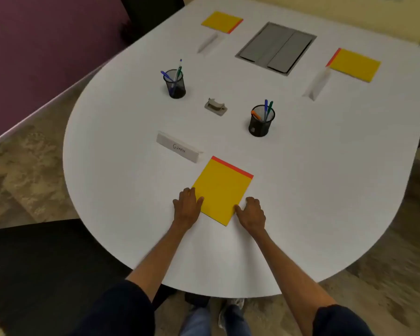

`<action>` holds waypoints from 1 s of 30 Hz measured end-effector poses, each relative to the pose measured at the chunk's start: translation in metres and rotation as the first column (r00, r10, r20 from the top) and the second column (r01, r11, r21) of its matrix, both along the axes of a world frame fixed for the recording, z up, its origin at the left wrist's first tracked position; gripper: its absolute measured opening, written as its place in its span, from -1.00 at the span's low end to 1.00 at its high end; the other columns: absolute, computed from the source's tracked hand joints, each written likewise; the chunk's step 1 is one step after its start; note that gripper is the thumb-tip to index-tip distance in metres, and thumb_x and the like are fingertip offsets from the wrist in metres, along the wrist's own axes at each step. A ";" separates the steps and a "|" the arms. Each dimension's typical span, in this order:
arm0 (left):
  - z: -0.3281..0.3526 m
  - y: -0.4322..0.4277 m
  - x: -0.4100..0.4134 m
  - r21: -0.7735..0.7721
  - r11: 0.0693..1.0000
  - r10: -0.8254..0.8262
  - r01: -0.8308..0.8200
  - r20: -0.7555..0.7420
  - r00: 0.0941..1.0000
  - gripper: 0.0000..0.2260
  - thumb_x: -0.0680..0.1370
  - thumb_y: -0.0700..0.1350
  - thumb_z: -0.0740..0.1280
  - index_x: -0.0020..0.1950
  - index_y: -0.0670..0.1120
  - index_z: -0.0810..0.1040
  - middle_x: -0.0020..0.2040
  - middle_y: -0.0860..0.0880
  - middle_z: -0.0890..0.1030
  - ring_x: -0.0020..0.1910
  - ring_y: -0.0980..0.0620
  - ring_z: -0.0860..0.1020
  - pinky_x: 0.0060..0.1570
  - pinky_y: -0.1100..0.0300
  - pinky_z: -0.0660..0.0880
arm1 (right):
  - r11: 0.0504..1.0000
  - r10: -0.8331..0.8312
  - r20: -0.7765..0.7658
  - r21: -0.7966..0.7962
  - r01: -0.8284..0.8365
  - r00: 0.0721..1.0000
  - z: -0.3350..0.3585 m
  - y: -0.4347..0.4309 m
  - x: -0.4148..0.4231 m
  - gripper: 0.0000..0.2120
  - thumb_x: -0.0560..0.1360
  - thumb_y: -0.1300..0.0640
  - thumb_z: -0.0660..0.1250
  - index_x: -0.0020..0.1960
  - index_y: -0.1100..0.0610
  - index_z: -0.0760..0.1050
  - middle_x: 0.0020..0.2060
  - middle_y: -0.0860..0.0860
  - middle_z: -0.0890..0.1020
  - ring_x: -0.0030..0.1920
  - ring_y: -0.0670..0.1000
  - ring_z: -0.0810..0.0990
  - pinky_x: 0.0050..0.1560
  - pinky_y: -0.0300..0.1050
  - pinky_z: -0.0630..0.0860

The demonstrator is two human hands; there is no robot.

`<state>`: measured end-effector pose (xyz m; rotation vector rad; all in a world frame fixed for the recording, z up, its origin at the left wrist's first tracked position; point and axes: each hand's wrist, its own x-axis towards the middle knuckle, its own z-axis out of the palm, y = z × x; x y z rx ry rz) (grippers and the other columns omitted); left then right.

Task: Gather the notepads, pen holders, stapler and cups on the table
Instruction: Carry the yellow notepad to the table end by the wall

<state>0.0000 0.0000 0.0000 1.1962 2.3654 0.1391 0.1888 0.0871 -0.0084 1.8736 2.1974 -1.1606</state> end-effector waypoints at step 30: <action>-0.012 0.035 -0.039 -0.118 0.983 0.176 -0.142 0.363 0.915 -0.23 0.32 0.08 0.59 0.33 -0.25 0.31 0.31 -0.24 0.47 0.28 -0.21 0.47 0.13 0.02 0.44 | 0.586 -0.803 -0.242 -0.488 0.647 0.545 -0.036 0.013 -0.016 -0.73 0.37 0.23 0.53 0.04 0.19 0.59 0.02 0.20 0.64 -0.01 0.20 0.62 0.03 0.07 0.59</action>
